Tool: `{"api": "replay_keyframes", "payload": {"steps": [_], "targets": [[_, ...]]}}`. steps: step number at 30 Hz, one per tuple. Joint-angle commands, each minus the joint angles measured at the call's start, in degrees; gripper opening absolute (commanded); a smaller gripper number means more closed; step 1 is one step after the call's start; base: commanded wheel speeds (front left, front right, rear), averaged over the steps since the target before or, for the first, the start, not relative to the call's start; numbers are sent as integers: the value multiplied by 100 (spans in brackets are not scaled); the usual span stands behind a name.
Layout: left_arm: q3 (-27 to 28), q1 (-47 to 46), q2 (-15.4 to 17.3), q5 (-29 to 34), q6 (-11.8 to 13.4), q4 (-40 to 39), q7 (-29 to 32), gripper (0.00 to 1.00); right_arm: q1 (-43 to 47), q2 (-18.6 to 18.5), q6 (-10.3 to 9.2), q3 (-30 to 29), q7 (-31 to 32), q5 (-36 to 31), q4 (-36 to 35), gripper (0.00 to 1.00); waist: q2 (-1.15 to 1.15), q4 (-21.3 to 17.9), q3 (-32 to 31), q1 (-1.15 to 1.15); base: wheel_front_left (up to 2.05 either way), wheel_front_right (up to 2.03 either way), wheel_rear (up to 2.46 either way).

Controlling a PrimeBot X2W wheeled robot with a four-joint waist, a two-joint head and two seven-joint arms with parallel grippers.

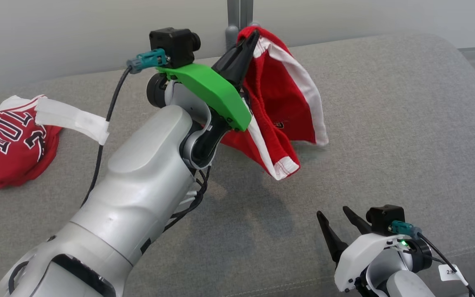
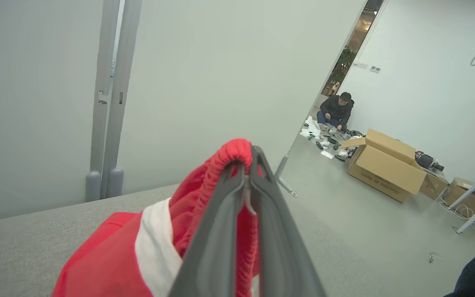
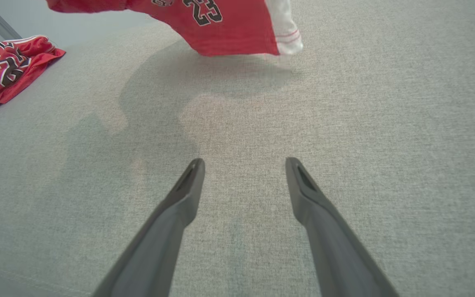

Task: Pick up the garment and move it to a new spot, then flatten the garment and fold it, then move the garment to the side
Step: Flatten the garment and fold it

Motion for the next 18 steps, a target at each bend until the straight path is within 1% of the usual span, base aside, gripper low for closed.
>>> {"api": "replay_keyframes", "payload": {"steps": [1,2,4,7,10,13,18], "targets": [[87,11,16,-142,5,6,-32,0,27,-19,0,15,-48,37,7,100,0,-39,12,0,0,0,0],[130,88,43,-206,11,51,-7,0,29,-19,0,13,-47,48,0,100,0,-47,24,0,0,0,0],[142,260,198,-227,64,228,48,0,21,-18,0,-3,-61,57,-17,100,0,-50,62,0,0,0,0],[10,480,408,-178,179,555,265,0,-18,-19,0,-55,-83,61,-33,100,0,-14,147,0,0,0,0],[-44,752,642,-245,289,906,521,0,-64,-18,0,-110,-92,44,-37,100,0,74,233,0,0,0,0],[4,964,864,-332,382,1194,603,0,-95,-18,0,-159,-84,4,-41,100,0,208,306,0,0,0,0],[47,1123,993,-388,439,1483,563,0,-140,-19,0,-173,-68,-40,-50,100,0,388,362,0,0,0,0]]}}
